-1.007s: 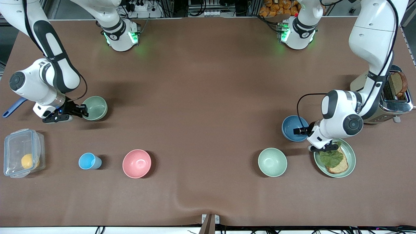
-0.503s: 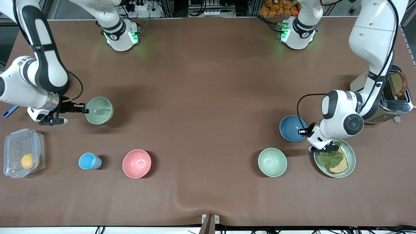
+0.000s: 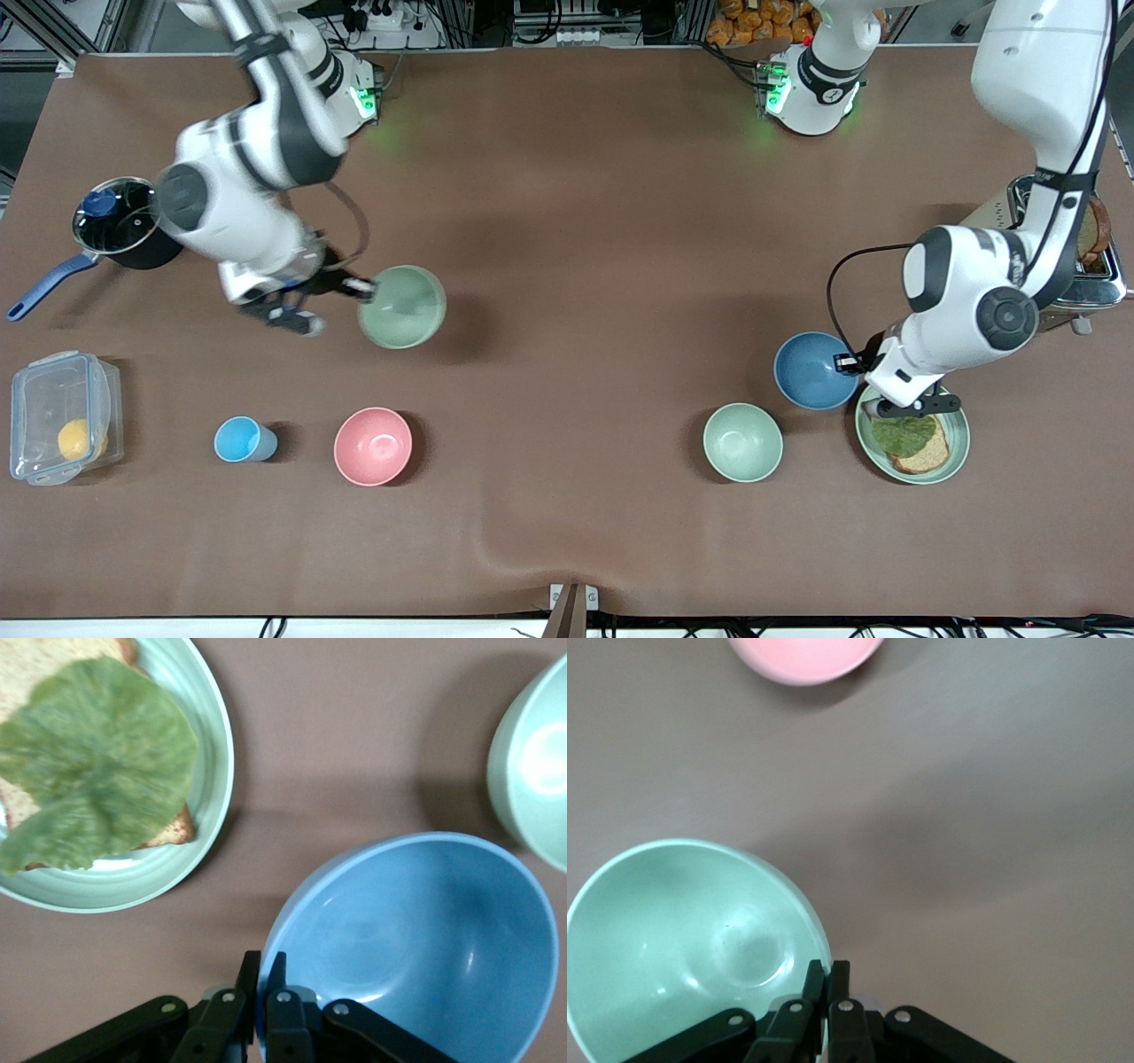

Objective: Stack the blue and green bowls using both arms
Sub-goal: 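Carry the green bowl with the right gripper while the left gripper carries the blue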

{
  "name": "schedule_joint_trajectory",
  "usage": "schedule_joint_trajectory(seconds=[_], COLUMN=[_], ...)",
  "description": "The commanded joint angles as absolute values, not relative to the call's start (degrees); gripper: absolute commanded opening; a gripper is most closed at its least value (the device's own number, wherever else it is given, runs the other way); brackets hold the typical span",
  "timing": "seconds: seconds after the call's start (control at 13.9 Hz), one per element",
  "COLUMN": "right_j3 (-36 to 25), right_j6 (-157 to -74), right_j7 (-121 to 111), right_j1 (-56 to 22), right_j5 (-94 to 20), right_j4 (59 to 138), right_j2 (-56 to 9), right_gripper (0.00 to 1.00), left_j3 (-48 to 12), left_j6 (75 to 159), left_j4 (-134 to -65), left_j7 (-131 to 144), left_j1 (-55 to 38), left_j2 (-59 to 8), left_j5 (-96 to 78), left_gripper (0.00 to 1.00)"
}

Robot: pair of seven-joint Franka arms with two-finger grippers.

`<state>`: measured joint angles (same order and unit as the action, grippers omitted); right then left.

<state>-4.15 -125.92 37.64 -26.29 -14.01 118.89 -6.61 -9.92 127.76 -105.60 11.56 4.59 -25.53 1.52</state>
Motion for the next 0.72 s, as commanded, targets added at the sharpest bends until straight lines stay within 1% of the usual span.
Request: schedule_joint_trajectory(seconds=[0.0, 0.14, 0.43, 0.65], right_j3=[-5.01, -5.10, -5.27, -5.45], right_j6=[-131.02, -135.94, -146.93, -148.71], right_j7=[49.44, 57.01, 66.69, 68.03], right_j1=[-33.90, -39.44, -47.88, -49.92], right_j5=[-15.38, -15.21, -14.59, -14.50], right_j4=[117.51, 117.51, 118.03, 119.35], right_j2=[-10.36, -12.64, -19.76, -21.27], right_gripper=[0.00, 0.00, 0.00, 0.00], left_j3=[-10.55, -12.65, -16.69, -21.08], left_j6=[126.74, 126.74, 126.74, 126.65], left_j4=[-105.47, -105.29, -104.41, -104.41], left_j7=[14.58, 18.09, 25.99, 33.46], left_j1=[4.75, 4.75, 4.66, 4.48], left_j2=[-23.38, -23.38, -23.47, -23.55], left_j5=[-0.70, -0.70, -0.70, -0.70], left_gripper=[0.00, 0.00, 0.00, 0.00])
